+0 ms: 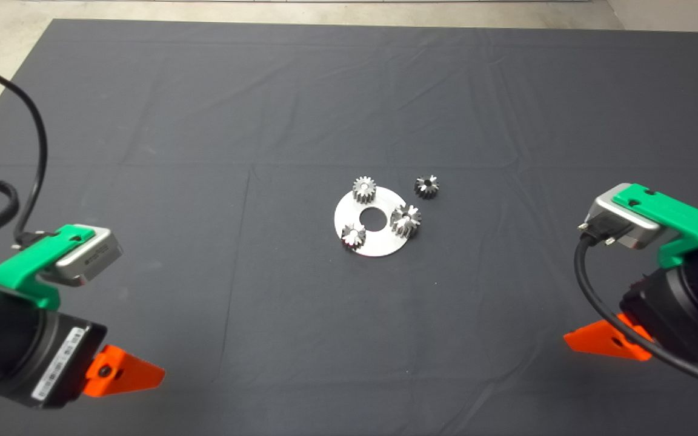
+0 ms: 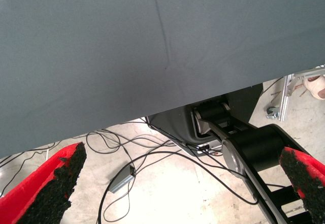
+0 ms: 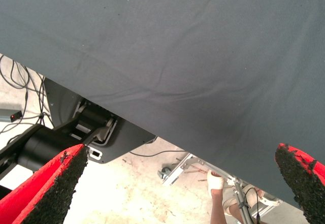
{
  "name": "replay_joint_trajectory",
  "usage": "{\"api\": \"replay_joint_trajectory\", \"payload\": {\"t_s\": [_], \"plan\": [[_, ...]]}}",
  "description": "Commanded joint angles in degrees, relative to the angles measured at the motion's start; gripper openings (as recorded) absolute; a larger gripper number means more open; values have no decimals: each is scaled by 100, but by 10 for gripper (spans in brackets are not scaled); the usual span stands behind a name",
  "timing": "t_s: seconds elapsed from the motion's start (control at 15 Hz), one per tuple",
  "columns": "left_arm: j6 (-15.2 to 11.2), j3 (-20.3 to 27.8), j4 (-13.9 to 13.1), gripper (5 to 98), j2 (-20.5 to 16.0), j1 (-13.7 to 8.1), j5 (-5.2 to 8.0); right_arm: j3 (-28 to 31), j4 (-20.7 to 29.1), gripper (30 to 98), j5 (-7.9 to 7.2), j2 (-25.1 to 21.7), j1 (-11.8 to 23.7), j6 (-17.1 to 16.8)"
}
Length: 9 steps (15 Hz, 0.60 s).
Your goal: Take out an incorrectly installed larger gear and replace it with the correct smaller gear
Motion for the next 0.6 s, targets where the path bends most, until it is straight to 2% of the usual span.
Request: {"api": "replay_joint_trajectory", "payload": {"t_s": [0.0,0.07,0.27,0.4,0.53], "plan": [[11,73,-80,981,-31,-72,28,-16,139,977,11,38,102,-35],[11,73,-80,981,-31,-81,28,-16,131,977,11,55,84,-45],[11,64,-80,981,-31,-81,28,-207,-97,977,3,73,-72,-580],[11,55,-80,981,-40,-81,36,-847,-604,977,11,121,-742,-1026],[11,55,-80,981,-40,-81,45,-1423,-949,977,3,428,-1159,-1592]]}}
